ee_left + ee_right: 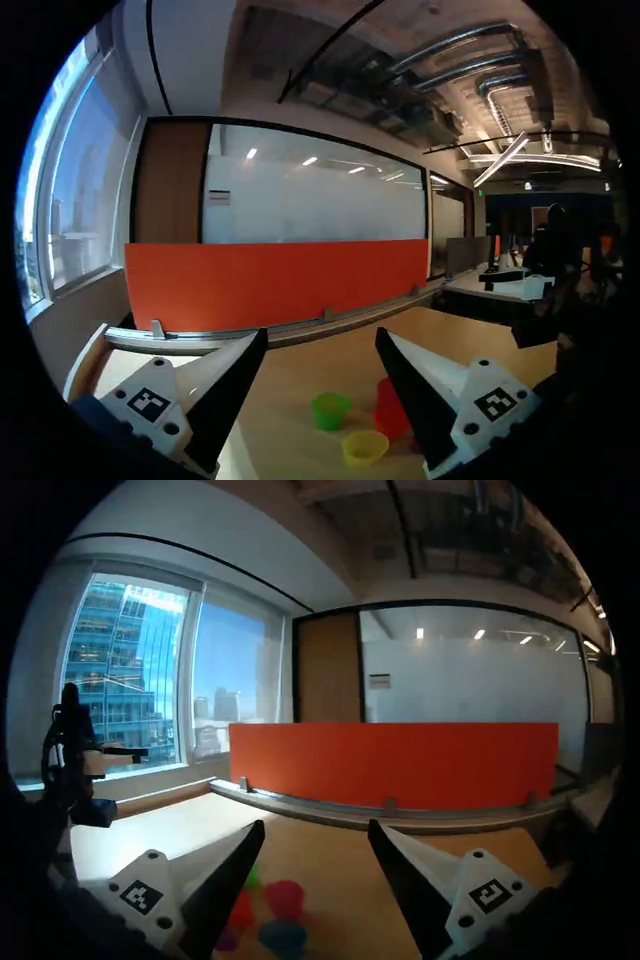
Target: Pour water
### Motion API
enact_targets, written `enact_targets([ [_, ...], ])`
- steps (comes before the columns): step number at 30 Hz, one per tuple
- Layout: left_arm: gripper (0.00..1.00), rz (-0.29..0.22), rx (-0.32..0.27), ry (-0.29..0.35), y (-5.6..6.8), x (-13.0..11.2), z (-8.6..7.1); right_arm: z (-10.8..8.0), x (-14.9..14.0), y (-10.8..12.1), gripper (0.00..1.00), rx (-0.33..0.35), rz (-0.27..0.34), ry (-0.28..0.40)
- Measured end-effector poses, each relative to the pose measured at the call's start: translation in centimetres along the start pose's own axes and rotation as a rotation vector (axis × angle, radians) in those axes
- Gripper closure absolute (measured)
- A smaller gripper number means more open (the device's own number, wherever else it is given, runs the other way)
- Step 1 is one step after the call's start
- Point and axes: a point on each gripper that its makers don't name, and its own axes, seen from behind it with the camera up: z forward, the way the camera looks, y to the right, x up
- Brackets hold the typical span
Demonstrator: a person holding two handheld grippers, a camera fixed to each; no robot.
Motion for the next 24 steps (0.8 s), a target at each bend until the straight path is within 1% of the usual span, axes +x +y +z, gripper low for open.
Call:
enact_targets([
  [3,0.0,-0.012,-0.032,-0.01,0.4,-0.3,0.2,0.2,0.1,-0.8,0.0,0.032,-0.008,-0.008],
  [5,0.0,-0.012,-0.038,-0.018,0.3,-0.6,0.4,0.2,0.1,-1.1,0.0,0.046,-0.012,-0.013],
  [12,0.0,0.011,-0.054,-0.039,0.2,-1.5,0.8,0.2,-0.4,-1.8,0.0,0.083,-0.022,-0.035],
  [18,0.0,0.021,-0.07,-0.069,0.2,-2.5,1.2,0.1,-1.4,-2.4,0.0,0.12,-0.013,-0.07],
  [24,0.0,0.038,-0.098,-0.1,0.6,-3.9,1.3,0.0,-3.2,-2.6,0.0,0.144,-0.018,-0.11],
])
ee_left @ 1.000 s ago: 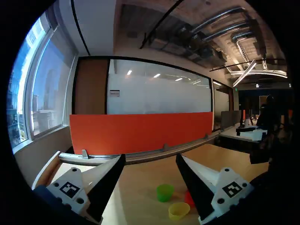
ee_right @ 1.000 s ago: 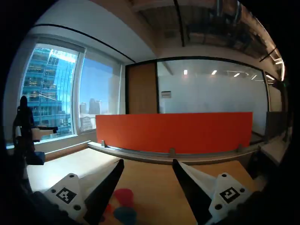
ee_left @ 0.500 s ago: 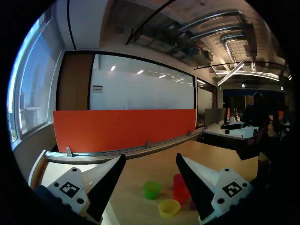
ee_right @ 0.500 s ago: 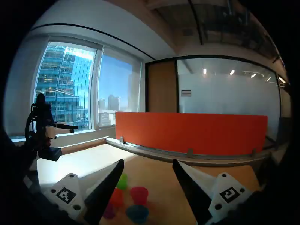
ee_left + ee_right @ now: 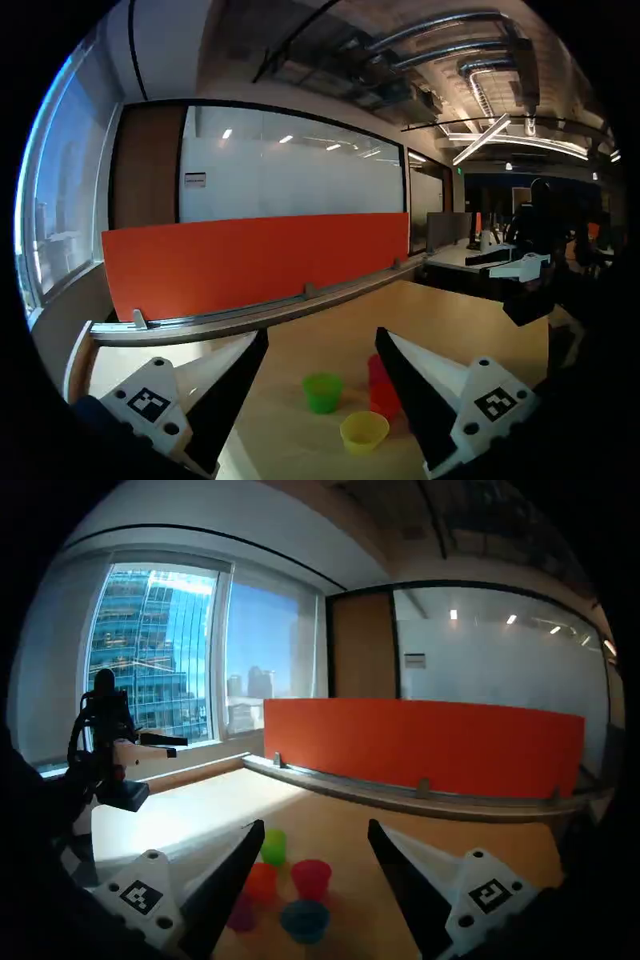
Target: Pour water
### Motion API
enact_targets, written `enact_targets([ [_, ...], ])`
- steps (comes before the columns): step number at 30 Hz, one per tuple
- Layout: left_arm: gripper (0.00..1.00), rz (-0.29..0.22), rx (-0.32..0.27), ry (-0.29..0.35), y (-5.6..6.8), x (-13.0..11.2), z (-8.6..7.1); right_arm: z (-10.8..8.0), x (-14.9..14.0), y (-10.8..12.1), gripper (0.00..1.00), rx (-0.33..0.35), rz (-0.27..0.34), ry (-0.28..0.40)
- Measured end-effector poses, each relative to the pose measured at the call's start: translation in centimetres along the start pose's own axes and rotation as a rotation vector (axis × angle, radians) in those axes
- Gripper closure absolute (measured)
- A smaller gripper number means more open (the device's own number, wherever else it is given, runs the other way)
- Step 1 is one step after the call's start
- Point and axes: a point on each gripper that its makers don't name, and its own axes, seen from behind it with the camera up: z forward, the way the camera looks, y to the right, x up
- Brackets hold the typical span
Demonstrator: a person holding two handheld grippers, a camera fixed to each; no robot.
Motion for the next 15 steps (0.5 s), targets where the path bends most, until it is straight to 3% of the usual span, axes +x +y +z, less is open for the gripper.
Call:
enact_targets([
  [15,0.0,0.001,-0.025,-0.066,0.5,-3.8,0.8,0.0,-4.8,-0.7,0.0,0.034,-0.05,-0.098],
])
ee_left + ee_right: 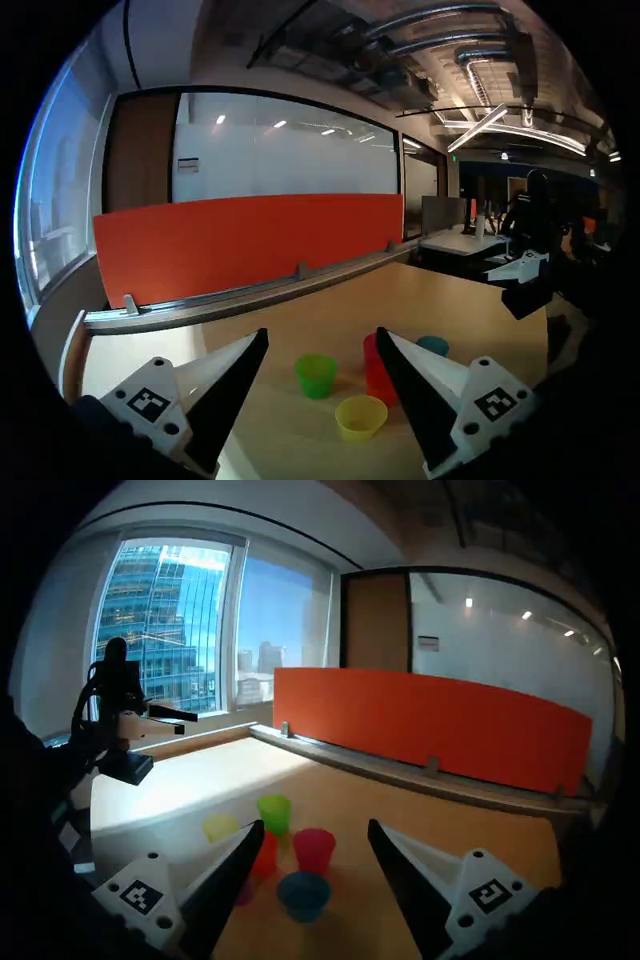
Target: Pour water
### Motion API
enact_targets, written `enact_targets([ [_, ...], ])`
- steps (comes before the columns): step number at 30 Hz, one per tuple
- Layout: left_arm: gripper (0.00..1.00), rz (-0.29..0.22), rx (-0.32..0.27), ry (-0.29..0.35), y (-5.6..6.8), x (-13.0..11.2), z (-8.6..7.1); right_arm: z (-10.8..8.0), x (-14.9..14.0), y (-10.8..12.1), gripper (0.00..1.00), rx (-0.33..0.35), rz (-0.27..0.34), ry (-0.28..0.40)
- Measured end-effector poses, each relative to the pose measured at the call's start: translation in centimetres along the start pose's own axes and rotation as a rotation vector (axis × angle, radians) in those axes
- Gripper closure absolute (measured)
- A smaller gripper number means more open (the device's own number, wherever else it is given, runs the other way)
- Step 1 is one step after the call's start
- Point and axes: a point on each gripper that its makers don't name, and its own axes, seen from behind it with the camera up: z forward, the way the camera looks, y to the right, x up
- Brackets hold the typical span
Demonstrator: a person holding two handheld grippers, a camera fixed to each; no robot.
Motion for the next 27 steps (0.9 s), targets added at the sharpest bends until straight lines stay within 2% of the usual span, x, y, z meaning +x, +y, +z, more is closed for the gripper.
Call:
enact_targets([
  [12,0.0,0.002,-0.023,-0.04,0.6,-2.8,1.0,0.6,-3.2,0.2,0.0,0.013,0.023,-0.055],
  [21,0.0,-0.003,-0.036,-0.08,0.7,-5.0,2.1,1.5,-6.2,-0.3,0.0,0.031,0.027,-0.102],
  [27,0.0,0.011,-0.044,-0.106,0.5,-6.0,3.0,2.2,-8.1,-0.5,0.0,0.04,0.026,-0.131],
])
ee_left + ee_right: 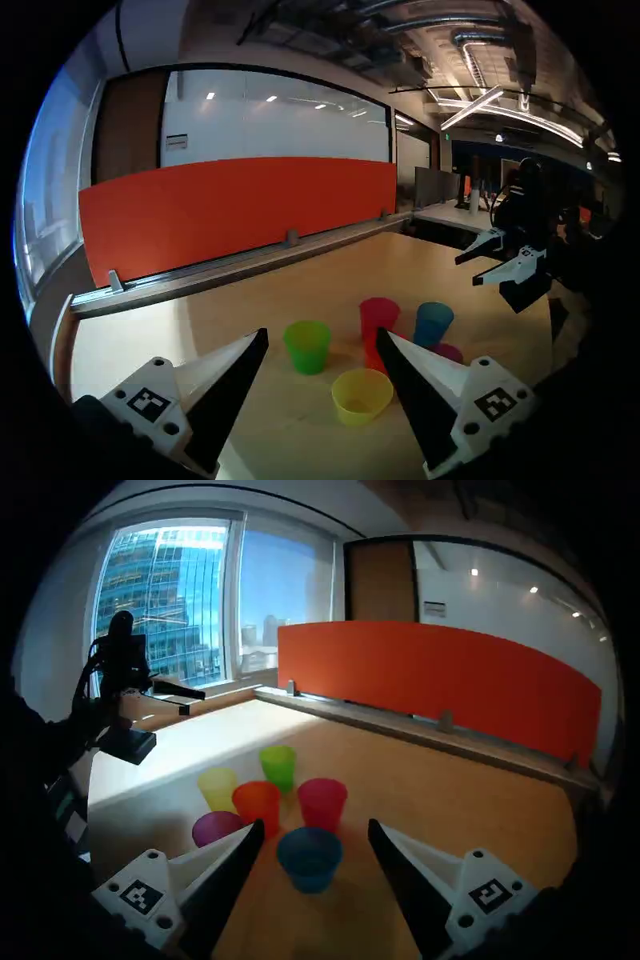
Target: Pour water
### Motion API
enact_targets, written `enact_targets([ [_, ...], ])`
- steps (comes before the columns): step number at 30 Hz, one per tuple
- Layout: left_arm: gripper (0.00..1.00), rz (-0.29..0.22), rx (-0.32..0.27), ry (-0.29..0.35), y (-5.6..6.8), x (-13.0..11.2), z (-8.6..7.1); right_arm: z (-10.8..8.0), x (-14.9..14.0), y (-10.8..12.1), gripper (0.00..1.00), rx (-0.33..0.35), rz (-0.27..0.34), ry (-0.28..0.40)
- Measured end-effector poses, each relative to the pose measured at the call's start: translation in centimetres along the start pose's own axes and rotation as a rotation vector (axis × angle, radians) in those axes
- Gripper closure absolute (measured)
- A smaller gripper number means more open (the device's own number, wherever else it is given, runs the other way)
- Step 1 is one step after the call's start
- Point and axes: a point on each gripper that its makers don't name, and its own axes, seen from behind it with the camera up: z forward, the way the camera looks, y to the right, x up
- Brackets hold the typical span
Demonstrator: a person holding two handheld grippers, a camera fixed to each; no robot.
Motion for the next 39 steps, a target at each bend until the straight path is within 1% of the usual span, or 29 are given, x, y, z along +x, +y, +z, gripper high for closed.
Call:
enact_targets([
  [9,0.0,-0.002,-0.016,-0.024,-0.3,-0.9,1.4,0.9,-2.1,-0.1,0.0,0.014,0.004,-0.032],
  [18,0.0,0.008,-0.028,-0.074,-0.6,-2.5,3.1,1.8,-4.3,-0.1,0.0,0.02,-0.013,-0.072],
  [30,0.0,-0.003,-0.038,-0.117,-1.2,-4.2,5.2,3.6,-6.6,-0.2,0.0,0.029,-0.023,-0.123],
  [39,0.0,-0.014,-0.05,-0.132,-1.7,-4.7,6.5,5.2,-7.9,0.0,0.0,0.034,-0.029,-0.153],
])
